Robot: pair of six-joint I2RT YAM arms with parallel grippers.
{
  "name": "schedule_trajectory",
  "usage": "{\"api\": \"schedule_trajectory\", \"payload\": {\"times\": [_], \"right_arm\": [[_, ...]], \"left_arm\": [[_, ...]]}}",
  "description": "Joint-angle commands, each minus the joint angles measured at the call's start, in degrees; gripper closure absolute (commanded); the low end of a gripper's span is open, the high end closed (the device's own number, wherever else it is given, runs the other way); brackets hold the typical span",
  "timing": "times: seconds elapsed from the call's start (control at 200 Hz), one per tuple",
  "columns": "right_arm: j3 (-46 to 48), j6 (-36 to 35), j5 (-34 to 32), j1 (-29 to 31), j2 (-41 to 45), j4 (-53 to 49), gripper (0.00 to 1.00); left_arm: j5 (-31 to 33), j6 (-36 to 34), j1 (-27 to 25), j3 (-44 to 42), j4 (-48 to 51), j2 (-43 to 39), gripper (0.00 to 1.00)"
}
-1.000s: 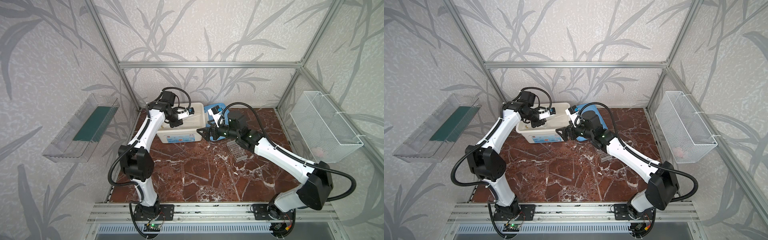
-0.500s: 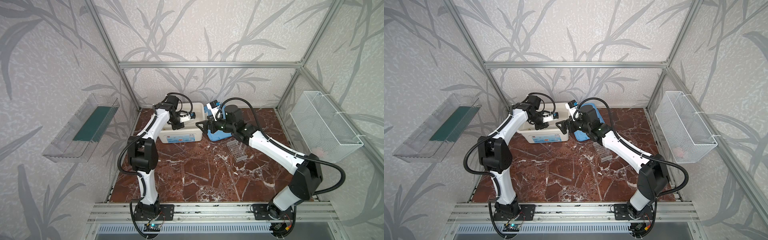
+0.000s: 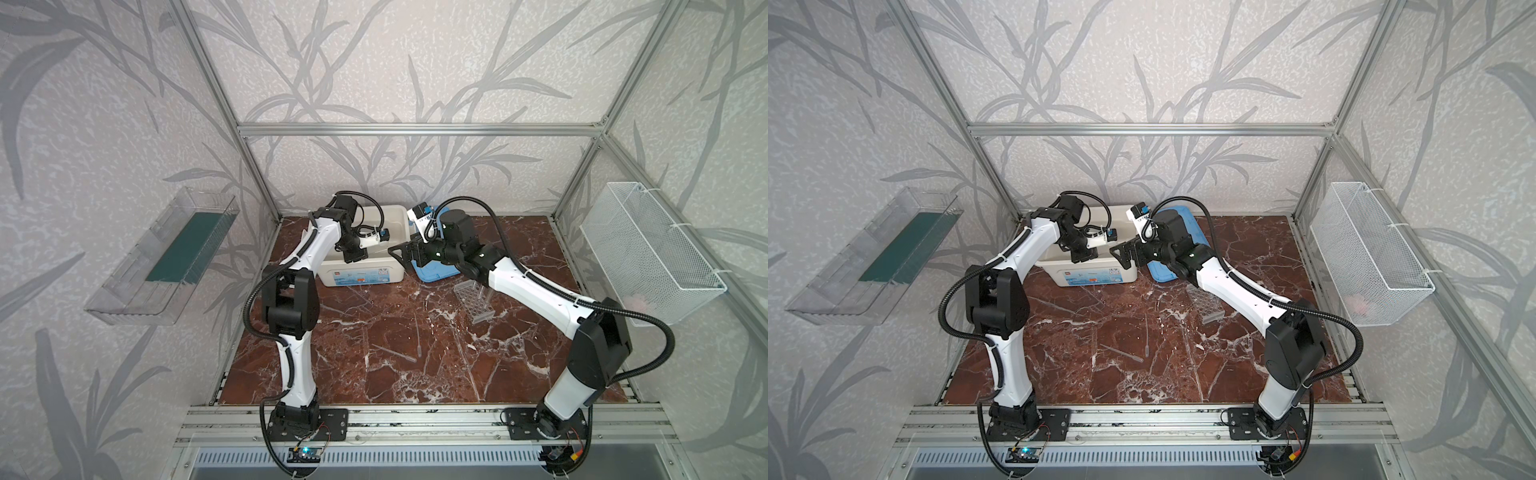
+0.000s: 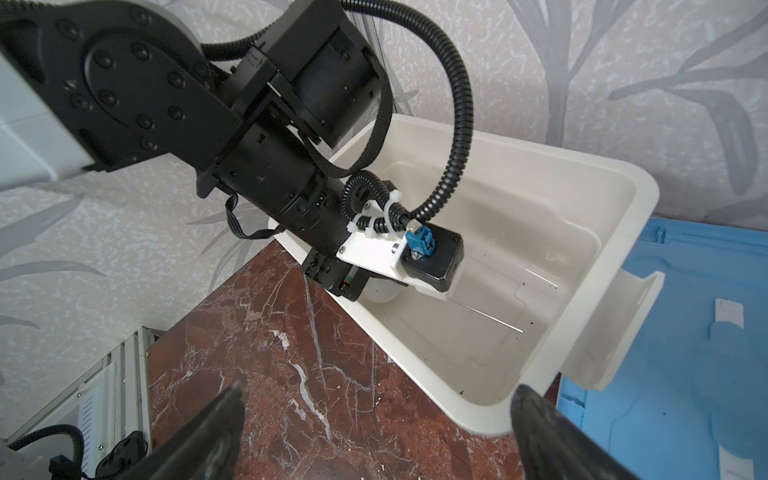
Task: Organize the chemistry lab equipment
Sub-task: 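Lower the rod into the bin and open left gripper while right gripper hovers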
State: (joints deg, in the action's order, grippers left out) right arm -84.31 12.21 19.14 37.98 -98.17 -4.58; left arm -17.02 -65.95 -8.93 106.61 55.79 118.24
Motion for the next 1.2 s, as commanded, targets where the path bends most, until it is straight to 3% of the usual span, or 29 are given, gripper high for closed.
{"api": "schedule_trajectory", "payload": {"times": [0.0,0.33,0.49,0.86,1.194], "right_arm": [[-1.3,-0.1,0.4,0.0,-1.1,-0.1,0.03],[-0.4,0.5,0.5,0.0,-1.7,0.8,0.03],[0.1,0.7,0.5,0.0,-1.2,0.9,0.03],[3.3,1.5,0.5,0.0,-1.4,3.0,0.03],[3.3,2.5,0.9,0.0,-2.4,4.2,0.03]], "left_arm": [[0.3,-0.7,0.2,0.0,0.4,3.5,1.0],[-1.8,2.1,0.8,1.6,1.7,4.2,1.0],[-6.6,2.1,2.0,8.5,7.8,6.7,1.0],[-5.0,4.5,1.8,13.8,9.6,11.2,1.0],[0.8,6.1,0.3,14.0,8.5,12.8,1.0]]}}
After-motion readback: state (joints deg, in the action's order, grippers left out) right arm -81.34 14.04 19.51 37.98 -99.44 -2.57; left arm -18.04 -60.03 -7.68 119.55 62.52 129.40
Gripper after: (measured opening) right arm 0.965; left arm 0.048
